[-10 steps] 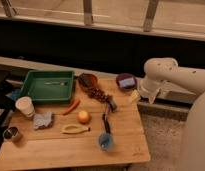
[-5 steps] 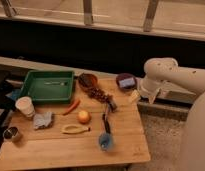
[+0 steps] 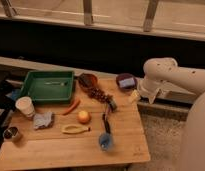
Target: Place eraser in tray
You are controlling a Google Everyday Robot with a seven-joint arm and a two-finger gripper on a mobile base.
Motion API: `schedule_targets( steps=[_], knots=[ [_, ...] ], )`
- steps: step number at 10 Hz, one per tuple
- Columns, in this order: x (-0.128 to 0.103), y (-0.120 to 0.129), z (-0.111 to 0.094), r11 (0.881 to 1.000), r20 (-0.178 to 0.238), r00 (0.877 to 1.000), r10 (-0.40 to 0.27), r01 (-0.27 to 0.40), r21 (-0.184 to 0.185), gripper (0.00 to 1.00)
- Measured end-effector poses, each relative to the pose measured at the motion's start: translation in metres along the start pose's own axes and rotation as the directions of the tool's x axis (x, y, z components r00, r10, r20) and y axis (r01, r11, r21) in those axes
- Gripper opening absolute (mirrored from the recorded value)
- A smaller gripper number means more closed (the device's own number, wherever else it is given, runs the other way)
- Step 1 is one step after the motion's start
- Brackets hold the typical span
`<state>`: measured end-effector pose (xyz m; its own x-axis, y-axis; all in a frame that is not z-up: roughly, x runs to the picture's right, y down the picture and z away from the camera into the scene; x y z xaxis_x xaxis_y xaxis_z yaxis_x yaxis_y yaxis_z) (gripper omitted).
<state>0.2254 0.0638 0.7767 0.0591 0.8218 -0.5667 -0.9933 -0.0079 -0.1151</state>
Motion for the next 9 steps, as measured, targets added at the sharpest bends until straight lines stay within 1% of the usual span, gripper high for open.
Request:
schedule_targets(
  steps=[2,4,5,6,8,9],
  knots=[
    [-0.028,0.023,-0.007,0.996,0.032,0.996,-0.083,0.082,0.024,0.73],
    [-0.054,0.046,-0.024,0.985,0.071,0.983,-0.170,0.166,0.050,0.73],
    [-0.065,0.068,-0.030,0.974,0.086,0.971,-0.225,0.220,0.060,0.73],
    [-0.071,0.084,-0.032,0.965,0.096,0.961,-0.260,0.255,0.064,0.73],
    [-0.081,0.134,-0.037,0.939,0.127,0.931,-0.343,0.337,0.068,0.73],
    [-0.081,0.142,-0.038,0.935,0.133,0.926,-0.354,0.347,0.070,0.73]
  ],
)
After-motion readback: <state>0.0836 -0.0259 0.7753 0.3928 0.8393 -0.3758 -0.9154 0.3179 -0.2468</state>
